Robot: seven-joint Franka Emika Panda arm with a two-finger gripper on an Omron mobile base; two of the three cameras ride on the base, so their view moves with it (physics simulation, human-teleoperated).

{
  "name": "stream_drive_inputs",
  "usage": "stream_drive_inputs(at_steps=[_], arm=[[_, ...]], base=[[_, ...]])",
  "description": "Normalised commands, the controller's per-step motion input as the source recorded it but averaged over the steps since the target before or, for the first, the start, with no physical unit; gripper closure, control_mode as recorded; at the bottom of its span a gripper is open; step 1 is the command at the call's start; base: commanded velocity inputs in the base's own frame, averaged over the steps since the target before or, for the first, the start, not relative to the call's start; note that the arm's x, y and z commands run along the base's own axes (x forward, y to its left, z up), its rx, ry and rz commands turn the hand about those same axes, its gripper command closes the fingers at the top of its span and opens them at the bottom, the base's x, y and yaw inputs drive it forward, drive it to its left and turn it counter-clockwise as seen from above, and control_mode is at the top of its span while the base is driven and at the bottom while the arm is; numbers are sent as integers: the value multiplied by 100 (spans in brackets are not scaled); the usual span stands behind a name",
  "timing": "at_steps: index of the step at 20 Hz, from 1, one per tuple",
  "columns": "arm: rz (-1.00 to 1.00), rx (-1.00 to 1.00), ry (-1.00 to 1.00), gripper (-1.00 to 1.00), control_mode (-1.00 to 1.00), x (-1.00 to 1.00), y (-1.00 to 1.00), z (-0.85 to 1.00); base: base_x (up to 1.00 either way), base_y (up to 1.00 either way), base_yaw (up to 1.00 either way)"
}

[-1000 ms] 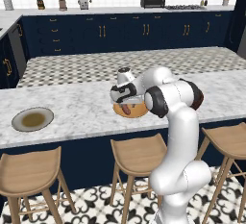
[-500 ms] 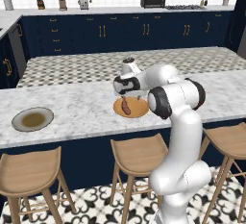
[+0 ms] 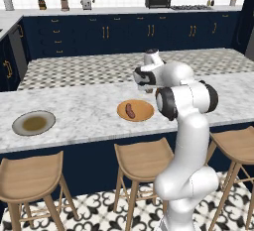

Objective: Place one bun and one sausage from the bowl on each plate.

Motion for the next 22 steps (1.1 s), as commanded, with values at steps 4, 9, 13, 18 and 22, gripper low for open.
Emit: stream_drive_inputs(at_steps=[4, 9, 13, 18, 22], arm=[[18, -1, 15, -100, -100, 0, -100, 13], [14, 8, 27, -100, -100, 0, -89, -8], [10, 13, 18, -100, -100, 0, -84, 0], [6, 12, 1, -100, -100, 0, -48, -27], [16, -4, 2, -100, -100, -1, 2, -61]], base=[[0, 0, 0], [0, 0, 0], [0, 0, 0], [0, 0, 0], [0, 0, 0]])
